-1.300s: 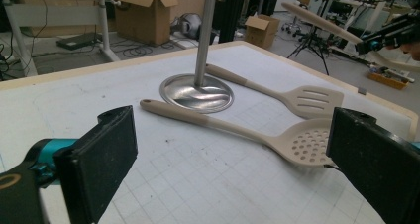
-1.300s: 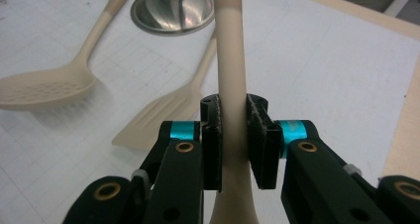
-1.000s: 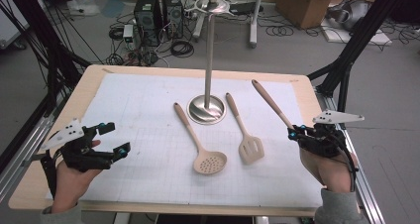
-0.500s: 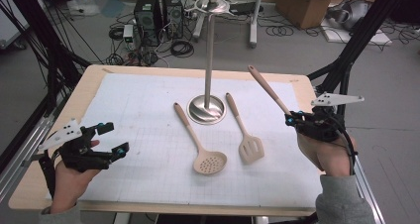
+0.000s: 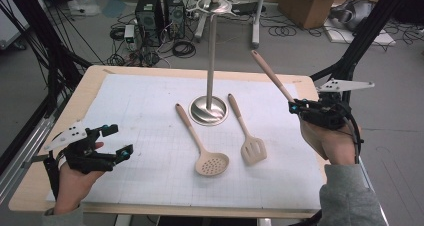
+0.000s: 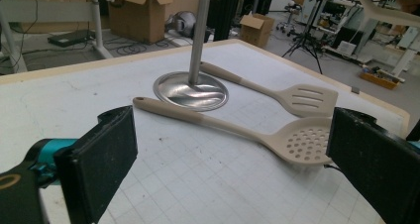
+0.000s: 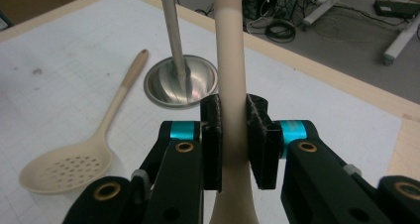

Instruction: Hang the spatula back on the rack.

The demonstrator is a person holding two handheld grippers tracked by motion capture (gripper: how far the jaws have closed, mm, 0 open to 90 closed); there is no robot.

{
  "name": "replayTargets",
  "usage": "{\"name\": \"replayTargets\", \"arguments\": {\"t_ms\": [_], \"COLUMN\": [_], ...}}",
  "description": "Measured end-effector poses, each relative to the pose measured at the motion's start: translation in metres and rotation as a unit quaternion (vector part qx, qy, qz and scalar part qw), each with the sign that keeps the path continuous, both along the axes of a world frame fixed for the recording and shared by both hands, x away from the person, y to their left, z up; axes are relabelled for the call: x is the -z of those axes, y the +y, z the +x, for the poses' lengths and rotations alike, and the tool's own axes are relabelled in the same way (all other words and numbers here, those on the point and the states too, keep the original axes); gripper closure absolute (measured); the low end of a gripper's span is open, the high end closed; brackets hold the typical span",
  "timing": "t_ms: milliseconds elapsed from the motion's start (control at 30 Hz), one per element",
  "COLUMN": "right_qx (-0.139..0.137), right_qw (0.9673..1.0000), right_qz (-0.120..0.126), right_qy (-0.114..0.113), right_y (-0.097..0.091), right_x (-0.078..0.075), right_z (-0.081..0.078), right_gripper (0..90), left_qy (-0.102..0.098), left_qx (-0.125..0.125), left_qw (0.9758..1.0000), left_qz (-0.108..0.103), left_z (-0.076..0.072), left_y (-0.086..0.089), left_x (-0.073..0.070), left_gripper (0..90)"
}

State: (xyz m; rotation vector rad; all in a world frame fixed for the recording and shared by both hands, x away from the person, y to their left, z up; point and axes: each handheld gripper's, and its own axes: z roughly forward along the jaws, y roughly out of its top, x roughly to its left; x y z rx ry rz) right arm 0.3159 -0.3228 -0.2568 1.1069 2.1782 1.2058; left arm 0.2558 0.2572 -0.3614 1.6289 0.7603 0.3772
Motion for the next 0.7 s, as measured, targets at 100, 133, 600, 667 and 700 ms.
{"name": "replayTargets", "arguments": {"t_ms": [100, 133, 600, 667, 700], "right_qx": [-0.004, -0.006, -0.011, -0.012, -0.013], "right_qw": [1.0, 0.9999, 0.9994, 0.9993, 0.9993], "right_qz": [0.006, 0.008, 0.016, 0.017, 0.019], "right_qy": [-0.005, -0.007, -0.028, -0.03, -0.029], "right_y": [-0.002, -0.002, -0.003, -0.003, -0.004], "right_x": [-0.006, -0.008, -0.032, -0.034, -0.035], "right_z": [0.002, 0.002, 0.005, 0.006, 0.007], "right_gripper": [78.4, 78.4, 78.4, 78.4, 78.4], "left_qy": [0.002, 0.003, 0.011, 0.01, 0.011], "left_qx": [0.002, 0.003, 0.001, 0.0, -0.001], "left_qw": [1.0, 1.0, 0.9999, 0.9999, 0.9999], "left_qz": [0.001, 0.003, -0.004, -0.007, -0.008], "left_z": [0.001, 0.002, 0.005, 0.005, 0.005], "left_y": [-0.001, -0.002, 0.004, 0.006, 0.007], "left_x": [0.001, 0.002, 0.005, 0.005, 0.006], "left_gripper": [6.0, 6.1, 6.1, 6.0, 6.1]}}
